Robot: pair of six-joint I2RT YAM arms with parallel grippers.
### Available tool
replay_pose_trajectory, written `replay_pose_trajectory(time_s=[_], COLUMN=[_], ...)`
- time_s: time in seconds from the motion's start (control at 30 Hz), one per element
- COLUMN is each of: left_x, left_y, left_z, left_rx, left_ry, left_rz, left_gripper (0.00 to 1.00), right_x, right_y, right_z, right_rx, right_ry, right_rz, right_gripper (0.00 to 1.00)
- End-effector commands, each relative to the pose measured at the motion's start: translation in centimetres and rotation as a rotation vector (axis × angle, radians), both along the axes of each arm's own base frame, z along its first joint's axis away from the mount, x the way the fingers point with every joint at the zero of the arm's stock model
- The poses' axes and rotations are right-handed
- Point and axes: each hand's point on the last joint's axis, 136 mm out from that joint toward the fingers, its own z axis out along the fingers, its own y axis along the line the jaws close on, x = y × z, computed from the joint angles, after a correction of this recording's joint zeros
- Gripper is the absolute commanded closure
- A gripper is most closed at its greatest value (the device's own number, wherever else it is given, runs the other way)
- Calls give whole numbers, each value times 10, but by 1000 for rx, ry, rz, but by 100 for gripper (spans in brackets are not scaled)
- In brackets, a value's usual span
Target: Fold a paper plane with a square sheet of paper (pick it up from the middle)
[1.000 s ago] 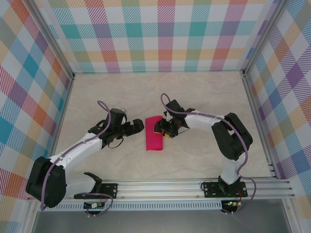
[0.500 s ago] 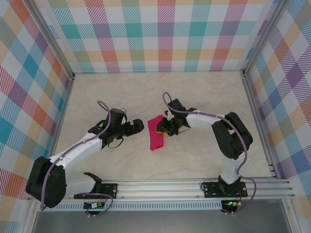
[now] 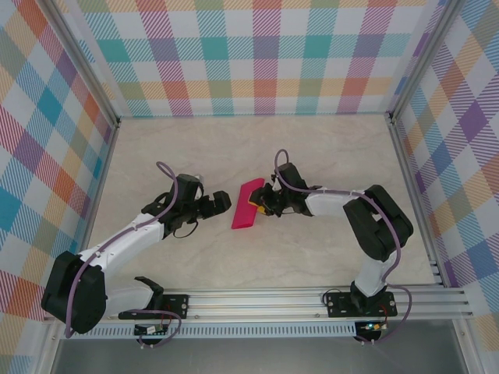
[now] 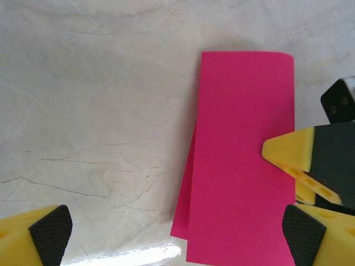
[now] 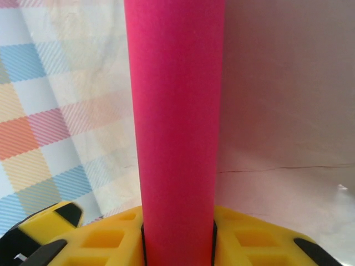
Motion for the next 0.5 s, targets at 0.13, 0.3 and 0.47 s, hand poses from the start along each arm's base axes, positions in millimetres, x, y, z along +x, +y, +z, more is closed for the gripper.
replay_pose_trajectory(time_s=[0.13,0.3,0.47], left_x=[-1,0,1], left_y=[-4,-5,-8], left_z=[-6,-8,-8], left_rx=[1,0,-2], left_ry=[13,17,22], left_rz=[-16,-19,-29], left_gripper=[0,0,0], right_x=[-15,-23,-23], right_y=[-14,-30,-41], right_z=[-29,-31,-29], right_rx=[-117,-214,-290], right_ry=[42,40,27], right_rz=[23,45,54], right_gripper=[58,49,45])
